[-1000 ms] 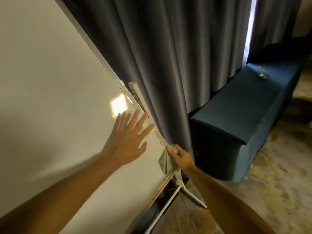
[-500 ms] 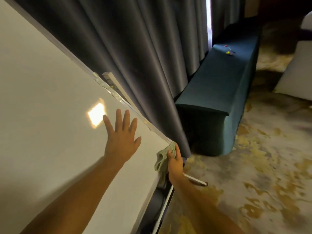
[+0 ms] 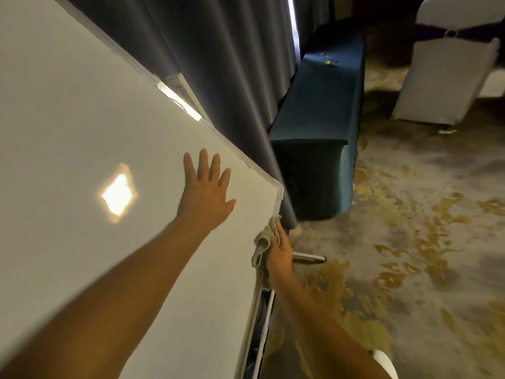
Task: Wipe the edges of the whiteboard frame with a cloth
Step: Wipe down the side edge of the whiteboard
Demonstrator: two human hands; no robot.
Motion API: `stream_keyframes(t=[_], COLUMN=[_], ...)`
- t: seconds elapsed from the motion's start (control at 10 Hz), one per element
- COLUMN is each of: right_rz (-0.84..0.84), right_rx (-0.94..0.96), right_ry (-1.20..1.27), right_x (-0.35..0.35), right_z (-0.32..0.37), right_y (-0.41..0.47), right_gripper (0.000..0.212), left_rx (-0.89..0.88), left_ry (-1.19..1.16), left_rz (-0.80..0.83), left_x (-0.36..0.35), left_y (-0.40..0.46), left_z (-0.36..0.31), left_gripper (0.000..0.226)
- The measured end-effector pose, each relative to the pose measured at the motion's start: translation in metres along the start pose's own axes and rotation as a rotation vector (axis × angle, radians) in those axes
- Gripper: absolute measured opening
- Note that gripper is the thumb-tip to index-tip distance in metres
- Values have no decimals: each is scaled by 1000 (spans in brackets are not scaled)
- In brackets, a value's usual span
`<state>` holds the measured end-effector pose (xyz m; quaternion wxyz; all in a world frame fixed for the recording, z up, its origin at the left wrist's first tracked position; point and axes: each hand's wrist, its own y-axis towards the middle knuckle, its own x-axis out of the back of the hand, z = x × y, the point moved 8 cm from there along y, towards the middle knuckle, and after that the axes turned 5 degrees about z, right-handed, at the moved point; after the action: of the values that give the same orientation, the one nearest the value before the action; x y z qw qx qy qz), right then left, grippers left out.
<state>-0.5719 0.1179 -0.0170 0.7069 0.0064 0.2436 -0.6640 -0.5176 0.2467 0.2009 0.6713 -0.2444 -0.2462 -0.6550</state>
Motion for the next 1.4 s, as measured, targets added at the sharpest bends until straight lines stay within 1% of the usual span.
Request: stream_keyframes(t=[0.1,0.2,0.3,0.4,0.5,0.6,0.8,0.9,1.0,1.1,1.2,1.3,1.4], right_rz=[-21,-41,-92,-74,-56,-40,-26,0,27,-8,-68,-107,-129], right_rx=[-1,-4,-64,-79,-69,-107,-124,-123,-39,2,-94,-75,-23], right_ry=[-4,20,163,201,185,177,148,141,9,-21,64,58,47], right_x=[6,20,32,32,32,32,32,16,6,6,5,2,-3], right_z=[-4,2,0,-3,-4,-12,-38,-66,-91,-92,-93,-94,-100], right_y=[-17,-23,-28,-44,-60,-81,-137,-175,-210,-230,-235,-252,-274], right_gripper=[41,41,44,44,44,45,42,40,40,40,41,42,43], left_rx=[-63,-117,-150,-162,-136,-138,-115,-110,-125,-175,-217,-234,-209], left_ry=[83,-58,-23,19,19,60,54,53,38,-191,-390,-356,-285], left_rz=[-36,-31,20,-25,-49,-39,-63,-43,-11,-6,1,42,48], left_x=[2,15,4,0,8,8,14,8,4,20,19,-7,-30], left_y=[-28,-74,-120,-147,-141,-143,-147,-148,-147,-168,-222,-309,-389], left_z=[-21,-41,-52,-57,-59,-62,-61,-55,-54,-51,-48,-54,-49], left_gripper=[89,84,87,88,88,89,88,88,84,75,71,71,73])
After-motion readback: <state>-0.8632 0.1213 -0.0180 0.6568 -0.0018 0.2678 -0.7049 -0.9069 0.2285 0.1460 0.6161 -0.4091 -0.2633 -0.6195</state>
